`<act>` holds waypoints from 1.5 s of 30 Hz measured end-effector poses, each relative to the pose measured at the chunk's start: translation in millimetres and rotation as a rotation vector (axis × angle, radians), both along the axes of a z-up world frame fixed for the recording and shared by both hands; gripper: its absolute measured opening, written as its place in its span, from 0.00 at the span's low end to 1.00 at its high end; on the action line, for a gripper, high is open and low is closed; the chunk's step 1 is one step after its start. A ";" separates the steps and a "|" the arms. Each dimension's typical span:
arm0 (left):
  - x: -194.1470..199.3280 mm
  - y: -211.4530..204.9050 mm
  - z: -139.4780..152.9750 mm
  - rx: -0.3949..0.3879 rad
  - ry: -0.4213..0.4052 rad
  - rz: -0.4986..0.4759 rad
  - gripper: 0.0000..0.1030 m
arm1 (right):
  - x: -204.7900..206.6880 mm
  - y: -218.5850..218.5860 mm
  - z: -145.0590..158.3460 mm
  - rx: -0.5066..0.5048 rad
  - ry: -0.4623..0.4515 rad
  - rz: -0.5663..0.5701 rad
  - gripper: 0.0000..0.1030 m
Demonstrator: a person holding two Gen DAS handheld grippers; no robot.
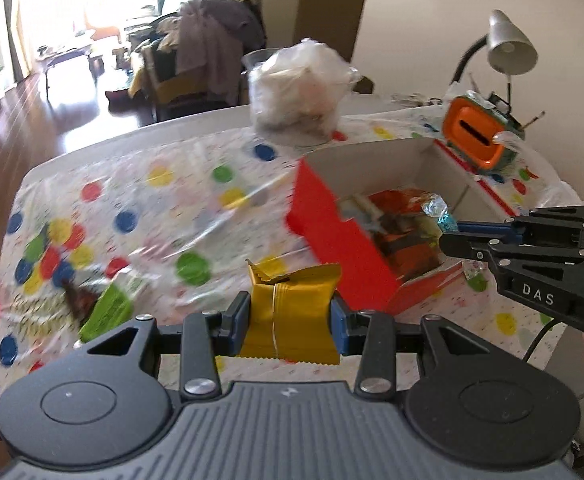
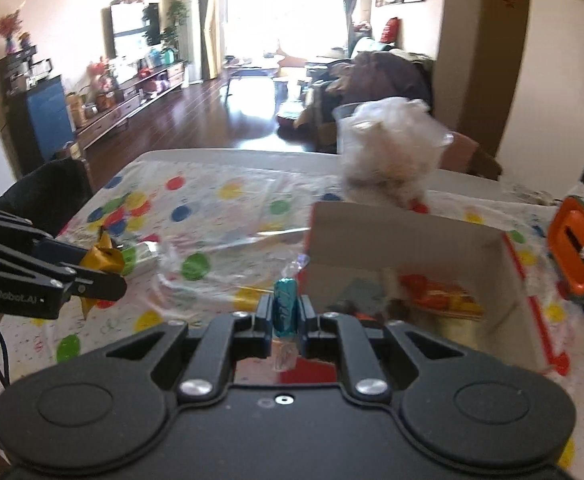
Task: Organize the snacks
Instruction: 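Carry the yellow packet and teal item into the red box and open both tools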
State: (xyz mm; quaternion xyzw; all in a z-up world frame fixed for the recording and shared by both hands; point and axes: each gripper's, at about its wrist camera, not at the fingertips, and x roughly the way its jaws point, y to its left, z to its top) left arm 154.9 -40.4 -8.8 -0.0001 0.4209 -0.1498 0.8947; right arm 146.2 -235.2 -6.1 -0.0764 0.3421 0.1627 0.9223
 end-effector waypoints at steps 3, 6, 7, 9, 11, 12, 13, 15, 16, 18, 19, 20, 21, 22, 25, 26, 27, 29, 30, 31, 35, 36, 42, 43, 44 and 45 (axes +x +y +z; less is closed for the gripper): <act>10.4 -26.0 1.4 -0.005 0.000 -0.014 0.39 | 5.1 -22.5 2.7 -0.001 -0.002 -0.019 0.10; 21.1 -53.9 0.9 -0.013 0.003 -0.028 0.39 | 11.7 -48.1 3.1 -0.008 -0.006 -0.035 0.10; 24.9 -63.1 0.8 -0.012 0.006 -0.028 0.39 | 15.3 -58.7 3.1 -0.004 -0.004 -0.039 0.10; 33.5 -80.2 -0.6 -0.009 0.017 -0.022 0.39 | 20.8 -74.7 2.4 -0.004 0.000 -0.041 0.10; 41.5 -96.7 -1.9 -0.004 0.025 -0.016 0.39 | 28.5 -90.3 -0.2 -0.009 0.006 -0.043 0.10; 45.7 -104.3 -2.7 -0.001 0.029 -0.012 0.39 | 32.6 -98.2 -1.9 -0.007 0.011 -0.046 0.10; 50.9 -112.4 -4.4 0.004 0.035 -0.007 0.39 | 36.6 -105.2 -3.9 -0.008 0.016 -0.046 0.10; 59.7 -125.1 -7.1 0.012 0.048 0.002 0.39 | 45.0 -116.6 -8.5 -0.010 0.023 -0.049 0.10; 64.6 -131.2 -8.9 0.017 0.052 0.006 0.39 | 50.6 -123.4 -11.3 -0.009 0.030 -0.051 0.10; 74.7 -141.9 -11.4 0.029 0.052 0.013 0.39 | 60.8 -133.0 -16.4 -0.011 0.042 -0.055 0.10; 79.5 -147.0 -12.3 0.037 0.050 0.019 0.39 | 66.7 -138.3 -19.8 -0.012 0.050 -0.058 0.10; 85.7 -151.5 -13.7 0.043 0.055 0.026 0.39 | 70.6 -142.8 -22.6 -0.010 0.058 -0.060 0.10; 92.4 -155.6 -15.6 0.044 0.065 0.030 0.39 | 75.3 -146.9 -25.7 -0.008 0.068 -0.063 0.10; 99.2 -159.0 -17.7 0.046 0.076 0.036 0.39 | 80.1 -150.9 -29.2 -0.007 0.079 -0.066 0.10; 119.1 -167.1 -25.2 0.057 0.111 0.054 0.39 | 94.2 -158.4 -40.7 -0.001 0.123 -0.064 0.10; 126.4 -169.0 -28.7 0.063 0.125 0.066 0.39 | 98.3 -159.3 -44.2 0.000 0.136 -0.059 0.10; 133.0 -169.9 -32.4 0.069 0.140 0.076 0.39 | 102.4 -159.7 -47.8 0.002 0.149 -0.052 0.10; 146.8 -171.8 -40.5 0.071 0.182 0.087 0.39 | 109.6 -158.5 -55.0 0.006 0.177 -0.030 0.10; 152.7 -172.8 -44.5 0.072 0.201 0.092 0.39 | 113.2 -157.5 -58.6 0.005 0.188 -0.022 0.10; 159.3 -173.8 -49.1 0.076 0.222 0.097 0.39 | 116.6 -156.5 -61.8 0.004 0.197 -0.017 0.10; 178.2 -176.8 -63.3 0.086 0.288 0.120 0.39 | 128.6 -149.6 -73.4 0.003 0.231 0.004 0.10; 180.7 -178.1 -65.8 0.092 0.296 0.122 0.39 | 130.5 -147.3 -75.4 0.001 0.236 0.010 0.10; 192.4 -189.6 -77.9 0.143 0.332 0.094 0.39 | 138.4 -137.6 -85.8 -0.025 0.273 0.038 0.10; 193.9 -191.5 -79.3 0.155 0.337 0.088 0.39 | 139.4 -136.2 -87.2 -0.029 0.281 0.041 0.10; 194.8 -193.8 -80.8 0.171 0.341 0.082 0.39 | 141.0 -135.7 -88.8 -0.033 0.289 0.042 0.10; 196.1 -195.4 -81.9 0.180 0.346 0.077 0.39 | 142.3 -135.4 -90.1 -0.036 0.296 0.042 0.10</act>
